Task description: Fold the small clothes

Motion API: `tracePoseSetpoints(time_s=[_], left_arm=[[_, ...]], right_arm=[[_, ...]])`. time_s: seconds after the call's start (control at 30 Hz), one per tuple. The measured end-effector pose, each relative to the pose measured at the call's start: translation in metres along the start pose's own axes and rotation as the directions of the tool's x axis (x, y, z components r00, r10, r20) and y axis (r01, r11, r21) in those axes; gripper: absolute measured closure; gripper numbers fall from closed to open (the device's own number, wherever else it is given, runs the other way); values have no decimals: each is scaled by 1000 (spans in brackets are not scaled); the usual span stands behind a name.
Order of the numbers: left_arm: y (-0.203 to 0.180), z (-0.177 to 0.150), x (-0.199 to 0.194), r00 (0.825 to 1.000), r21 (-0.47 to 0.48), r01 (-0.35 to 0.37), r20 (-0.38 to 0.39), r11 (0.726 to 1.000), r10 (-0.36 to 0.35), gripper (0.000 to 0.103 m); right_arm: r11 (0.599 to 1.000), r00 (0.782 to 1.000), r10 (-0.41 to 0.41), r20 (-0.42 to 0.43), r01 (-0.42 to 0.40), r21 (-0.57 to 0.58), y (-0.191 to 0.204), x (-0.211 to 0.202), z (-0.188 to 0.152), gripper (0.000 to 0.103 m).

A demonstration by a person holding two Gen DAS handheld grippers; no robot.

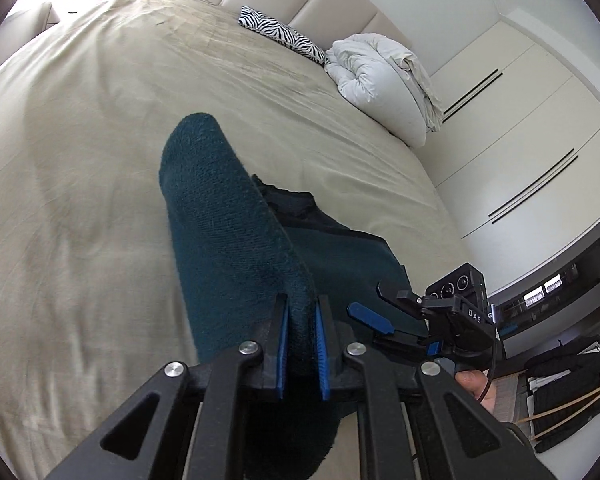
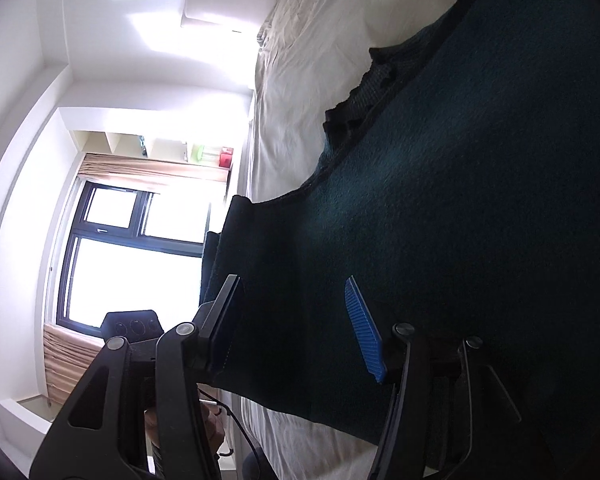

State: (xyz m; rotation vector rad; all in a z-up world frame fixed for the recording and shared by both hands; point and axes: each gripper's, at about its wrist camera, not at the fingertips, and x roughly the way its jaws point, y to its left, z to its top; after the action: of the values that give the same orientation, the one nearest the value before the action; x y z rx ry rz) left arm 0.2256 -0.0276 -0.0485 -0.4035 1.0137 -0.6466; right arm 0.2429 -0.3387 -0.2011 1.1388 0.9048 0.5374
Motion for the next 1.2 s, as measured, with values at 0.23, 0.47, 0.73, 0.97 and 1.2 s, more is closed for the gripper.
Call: tracePoseSetpoints(time_s=[0.23,0.47,0.73,0.97,1.2], left_arm=[[-54,-21,105,994,59,56,-98,997,-50,89],[-76,-55,96,991,176,109,-92,978,-94,70],[-53,-83,41,999,219,23,17,975,-27,64],[-37,-95,52,999,255,-38,-7,966,42,66],[-38,-108,58,998,294,-58,1,954,61,66]], right_arm=[[995,998,25,63,-31,91,-44,-67,32,51],[992,999,18,34,-22,122,-63,-73,37,52],[992,995,-93,-31,96,87,-36,-35,33,51],[982,984,-141,-108,153,110,-31,3,37,51],[976,969,-202,-139,212,58,-16,20,37,66]])
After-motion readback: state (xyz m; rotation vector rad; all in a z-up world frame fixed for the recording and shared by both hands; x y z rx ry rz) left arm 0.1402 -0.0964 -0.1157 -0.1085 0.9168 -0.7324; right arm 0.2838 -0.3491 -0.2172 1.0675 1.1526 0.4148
